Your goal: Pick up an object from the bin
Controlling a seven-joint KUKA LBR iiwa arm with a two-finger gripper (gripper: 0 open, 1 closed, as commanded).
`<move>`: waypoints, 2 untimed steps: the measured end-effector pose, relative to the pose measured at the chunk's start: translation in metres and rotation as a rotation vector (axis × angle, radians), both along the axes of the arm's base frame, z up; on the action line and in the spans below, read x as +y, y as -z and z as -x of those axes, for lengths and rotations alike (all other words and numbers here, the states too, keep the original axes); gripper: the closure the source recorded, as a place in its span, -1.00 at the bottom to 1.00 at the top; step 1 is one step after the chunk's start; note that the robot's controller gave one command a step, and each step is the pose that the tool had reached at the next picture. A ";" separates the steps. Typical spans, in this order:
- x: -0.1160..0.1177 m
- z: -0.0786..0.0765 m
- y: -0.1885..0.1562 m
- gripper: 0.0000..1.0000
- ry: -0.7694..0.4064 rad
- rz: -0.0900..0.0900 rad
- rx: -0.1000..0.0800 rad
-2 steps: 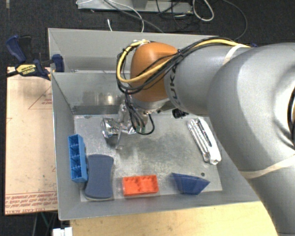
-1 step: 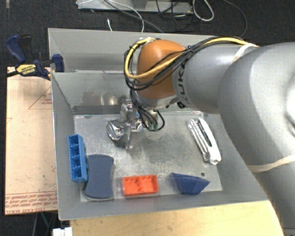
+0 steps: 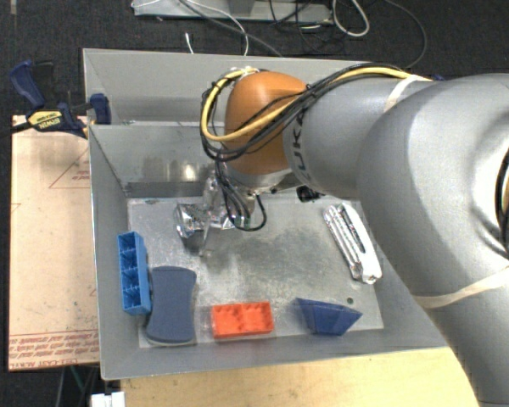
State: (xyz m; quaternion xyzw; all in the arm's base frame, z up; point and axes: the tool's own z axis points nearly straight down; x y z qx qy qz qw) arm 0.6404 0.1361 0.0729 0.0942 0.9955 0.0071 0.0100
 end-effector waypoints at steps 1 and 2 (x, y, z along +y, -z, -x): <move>-0.010 -0.011 -0.011 1.00 -0.161 0.001 -0.021; -0.010 -0.011 -0.011 1.00 -0.161 0.000 -0.021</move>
Offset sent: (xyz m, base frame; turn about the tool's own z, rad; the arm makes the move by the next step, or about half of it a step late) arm 0.0000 0.0000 0.0000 0.0000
